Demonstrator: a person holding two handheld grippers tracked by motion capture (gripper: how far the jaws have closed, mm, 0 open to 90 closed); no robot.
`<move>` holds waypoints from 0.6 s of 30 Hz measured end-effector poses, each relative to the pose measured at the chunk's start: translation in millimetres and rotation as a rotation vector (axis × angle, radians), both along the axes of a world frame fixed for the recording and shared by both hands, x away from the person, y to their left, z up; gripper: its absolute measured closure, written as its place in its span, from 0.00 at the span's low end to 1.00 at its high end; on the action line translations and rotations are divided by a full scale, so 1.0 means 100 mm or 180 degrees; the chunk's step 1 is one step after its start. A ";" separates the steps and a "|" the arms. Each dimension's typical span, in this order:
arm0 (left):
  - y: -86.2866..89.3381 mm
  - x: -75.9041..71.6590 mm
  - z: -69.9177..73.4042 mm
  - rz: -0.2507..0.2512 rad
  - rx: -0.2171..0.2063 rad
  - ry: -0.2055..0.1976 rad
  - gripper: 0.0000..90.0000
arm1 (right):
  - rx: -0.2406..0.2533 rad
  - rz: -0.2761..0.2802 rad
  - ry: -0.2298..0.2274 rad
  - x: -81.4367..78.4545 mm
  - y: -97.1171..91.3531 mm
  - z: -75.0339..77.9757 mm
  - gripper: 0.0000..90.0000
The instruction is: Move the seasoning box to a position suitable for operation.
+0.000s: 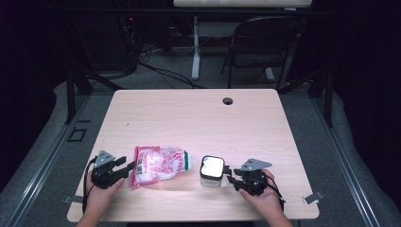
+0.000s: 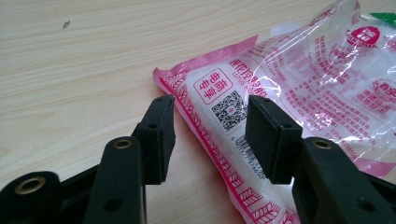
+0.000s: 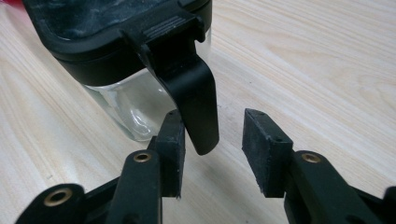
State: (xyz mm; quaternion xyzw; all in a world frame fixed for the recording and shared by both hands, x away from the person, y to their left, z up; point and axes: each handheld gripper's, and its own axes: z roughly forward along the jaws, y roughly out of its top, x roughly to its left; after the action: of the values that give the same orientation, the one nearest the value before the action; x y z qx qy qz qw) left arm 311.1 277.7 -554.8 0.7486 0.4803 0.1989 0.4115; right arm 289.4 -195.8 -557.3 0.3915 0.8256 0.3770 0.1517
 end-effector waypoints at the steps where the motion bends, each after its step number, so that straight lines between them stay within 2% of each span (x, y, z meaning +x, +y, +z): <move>1: 0.00 0.00 0.00 0.0003 -0.0010 -0.0007 0.58 | -0.0025 -0.0001 -0.0005 -0.01 0.00 0.01 0.66; 6: 0.01 0.00 0.02 0.0035 -0.0087 -0.0028 0.57 | -0.0058 -0.0029 -0.0012 -0.03 0.00 0.04 0.66; 9: 0.03 0.00 0.03 0.0018 -0.0157 0.0015 0.59 | -0.0064 -0.0030 0.0000 -0.03 0.00 0.04 0.72; 13: -0.01 -0.01 0.05 -0.0037 -0.0129 0.0025 0.61 | -0.0089 -0.0019 -0.0044 -0.03 0.03 0.05 0.84; 14: -0.01 -0.01 0.05 -0.0037 -0.0129 0.0025 0.62 | -0.0089 -0.0019 -0.0044 -0.03 0.03 0.05 0.84; 18: -0.13 -0.10 0.12 -0.0140 0.0033 -0.0061 0.64 | -0.0115 -0.0086 -0.0146 0.01 0.08 0.06 0.85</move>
State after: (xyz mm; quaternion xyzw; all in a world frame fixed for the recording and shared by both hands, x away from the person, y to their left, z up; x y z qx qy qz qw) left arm 301.4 265.0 -542.5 0.7591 0.4588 0.1995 0.4165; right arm 290.2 -188.1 -551.1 0.3911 0.8232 0.3688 0.1828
